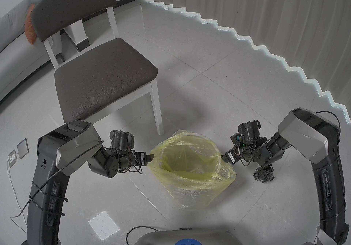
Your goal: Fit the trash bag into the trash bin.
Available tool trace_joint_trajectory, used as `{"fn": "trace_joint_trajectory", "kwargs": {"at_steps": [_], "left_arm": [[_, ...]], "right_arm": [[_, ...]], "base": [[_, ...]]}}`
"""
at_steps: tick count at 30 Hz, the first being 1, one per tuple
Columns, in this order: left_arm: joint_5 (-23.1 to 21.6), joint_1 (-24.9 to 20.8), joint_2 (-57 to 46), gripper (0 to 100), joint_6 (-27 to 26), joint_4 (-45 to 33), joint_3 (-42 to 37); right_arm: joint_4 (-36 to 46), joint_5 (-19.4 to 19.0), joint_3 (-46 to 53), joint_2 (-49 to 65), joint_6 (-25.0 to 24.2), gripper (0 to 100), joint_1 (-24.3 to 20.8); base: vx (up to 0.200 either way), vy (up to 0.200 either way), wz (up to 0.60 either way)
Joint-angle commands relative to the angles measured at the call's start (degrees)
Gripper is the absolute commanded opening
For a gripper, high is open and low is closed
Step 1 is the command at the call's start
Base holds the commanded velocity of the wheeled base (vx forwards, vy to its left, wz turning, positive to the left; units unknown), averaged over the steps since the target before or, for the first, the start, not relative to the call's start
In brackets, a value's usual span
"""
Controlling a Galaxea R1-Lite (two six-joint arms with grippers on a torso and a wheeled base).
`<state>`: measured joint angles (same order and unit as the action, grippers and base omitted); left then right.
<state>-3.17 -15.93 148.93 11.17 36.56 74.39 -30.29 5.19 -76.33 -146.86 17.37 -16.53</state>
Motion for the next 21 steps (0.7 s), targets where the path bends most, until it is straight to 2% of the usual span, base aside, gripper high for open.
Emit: {"fn": "trace_joint_trajectory", "kwargs": {"at_steps": [1, 11, 21], "left_arm": [[0.09, 0.20, -0.40, 100, -0.88, -0.96, -0.21], [0.09, 1.17, -6.37, 100, -1.32, -0.52, -3.20], [0.01, 0.29, -16.04, 100, -1.50, -0.88, -7.06]], "right_arm": [[0.32, -0.01, 0.39, -0.44, 0.21, 100, 0.01], [-0.03, -0.10, 2.23, 0.61, 1.35, 100, 0.62], [0.24, -0.18, 2.85, 10.19, 0.73, 100, 1.24]], "base": [[0.000, 0.000, 0.00], [0.000, 0.000, 0.00], [0.000, 0.000, 0.00]]}}
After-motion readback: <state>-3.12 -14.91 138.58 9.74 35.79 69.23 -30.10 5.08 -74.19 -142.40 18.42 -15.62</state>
